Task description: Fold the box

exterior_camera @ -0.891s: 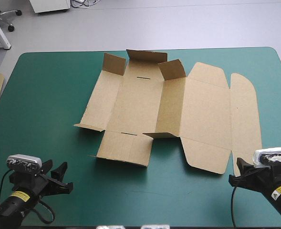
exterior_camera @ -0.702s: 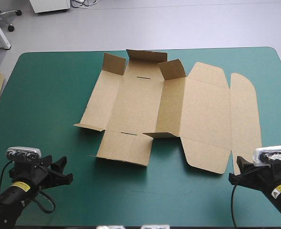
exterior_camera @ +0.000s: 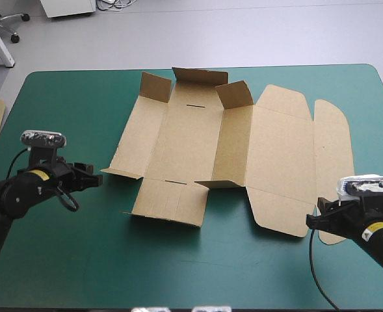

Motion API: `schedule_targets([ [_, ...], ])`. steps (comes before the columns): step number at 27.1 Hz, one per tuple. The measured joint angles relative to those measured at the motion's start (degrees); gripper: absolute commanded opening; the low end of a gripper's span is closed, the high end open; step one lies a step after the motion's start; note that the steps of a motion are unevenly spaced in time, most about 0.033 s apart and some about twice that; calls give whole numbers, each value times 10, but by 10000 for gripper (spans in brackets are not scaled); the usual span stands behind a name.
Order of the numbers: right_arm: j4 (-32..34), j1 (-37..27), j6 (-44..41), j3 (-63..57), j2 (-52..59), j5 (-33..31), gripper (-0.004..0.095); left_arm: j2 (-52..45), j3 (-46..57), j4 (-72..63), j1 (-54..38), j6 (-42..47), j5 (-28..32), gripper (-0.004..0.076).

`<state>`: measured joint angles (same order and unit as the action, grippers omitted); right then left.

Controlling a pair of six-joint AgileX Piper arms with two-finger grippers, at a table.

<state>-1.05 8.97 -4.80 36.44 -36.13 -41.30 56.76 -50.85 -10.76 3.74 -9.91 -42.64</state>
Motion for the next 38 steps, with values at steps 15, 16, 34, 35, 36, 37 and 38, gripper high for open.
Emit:
schedule_targets([
  [15,-28,0,71,180,-232,-120,477,327,-241,-292,-198,-123,-69,356],
  [16,-28,0,72,180,-233,-115,479,341,-241,-315,-216,-136,-79,356],
  [34,-41,-5,60,304,-303,-90,595,515,-241,-495,-188,-285,-63,398],
  [35,-42,-5,60,309,-303,-90,595,525,-241,-498,-188,-289,-64,405],
  [36,-42,-5,60,315,-303,-90,595,534,-241,-500,-188,-292,-68,407],
  [37,-43,-5,60,319,-303,-90,595,546,-241,-501,-187,-295,-73,407],
  [38,-43,-5,60,323,-303,-91,595,557,-241,-502,-184,-298,-79,407],
])
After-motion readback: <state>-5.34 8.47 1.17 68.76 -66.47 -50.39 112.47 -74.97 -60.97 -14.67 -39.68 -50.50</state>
